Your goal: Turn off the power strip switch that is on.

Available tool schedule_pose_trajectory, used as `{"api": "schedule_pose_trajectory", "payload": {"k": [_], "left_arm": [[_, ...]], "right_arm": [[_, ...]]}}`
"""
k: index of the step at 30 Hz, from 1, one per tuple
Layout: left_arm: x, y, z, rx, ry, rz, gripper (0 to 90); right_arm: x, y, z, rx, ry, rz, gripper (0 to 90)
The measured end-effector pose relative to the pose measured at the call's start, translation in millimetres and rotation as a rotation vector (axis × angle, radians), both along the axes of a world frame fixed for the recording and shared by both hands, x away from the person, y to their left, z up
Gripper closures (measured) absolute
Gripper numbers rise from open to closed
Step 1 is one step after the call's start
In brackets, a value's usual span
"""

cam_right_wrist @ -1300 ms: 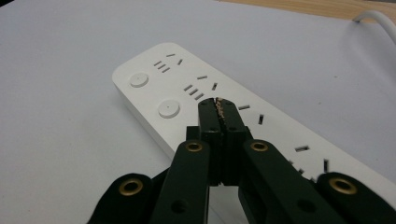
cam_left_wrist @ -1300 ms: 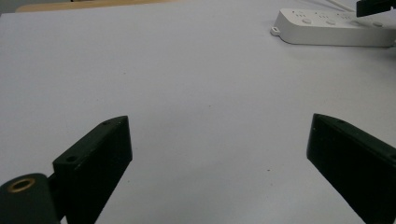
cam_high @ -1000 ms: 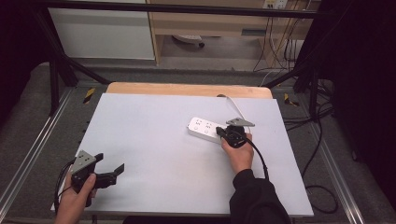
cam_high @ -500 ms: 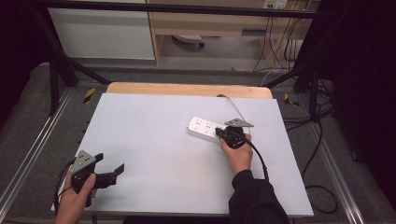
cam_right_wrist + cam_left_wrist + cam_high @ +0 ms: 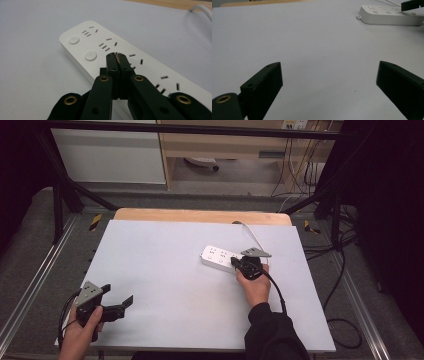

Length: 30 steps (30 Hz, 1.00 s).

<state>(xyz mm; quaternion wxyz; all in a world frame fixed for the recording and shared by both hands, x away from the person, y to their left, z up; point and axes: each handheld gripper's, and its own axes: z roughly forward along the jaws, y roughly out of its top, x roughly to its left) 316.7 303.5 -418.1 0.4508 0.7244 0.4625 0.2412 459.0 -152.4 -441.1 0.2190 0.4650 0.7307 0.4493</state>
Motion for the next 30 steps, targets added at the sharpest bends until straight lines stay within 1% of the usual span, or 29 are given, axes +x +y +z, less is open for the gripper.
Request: {"api": "schedule_pose_trajectory", "payload": {"k": [4, 9, 13, 17, 23, 30], "left_arm": [[-0.1, -0.3, 0.0, 0.000, 0.002, -0.002, 6.7], [-0.2, -0.6, 0.0, 0.000, 0.002, 0.000, 6.7], [-0.1, -0.7, -0.1, 0.001, 0.003, -0.001, 6.7], [-0.2, -1.0, -0.2, 0.001, 0.003, -0.001, 6.7], [-0.2, -1.0, -0.2, 0.004, 0.003, -0.002, 6.7], [-0.1, -1.9, -0.6, 0.006, 0.005, -0.004, 6.7]], "right_arm": [[-0.8, -1.4, -2.8, 0.007, 0.006, -0.008, 90.0], [-1.1, -1.1, -3.3, 0.009, 0.003, -0.007, 90.0], [-1.6, -0.8, -4.4, 0.008, 0.000, -0.010, 90.0], [-1.8, -0.3, -5.3, -0.005, -0.009, -0.003, 90.0], [-0.4, -0.2, -6.4, 0.002, -0.004, -0.005, 90.0], [-0.6, 0.7, -6.4, -0.003, -0.002, -0.003, 90.0]]}}
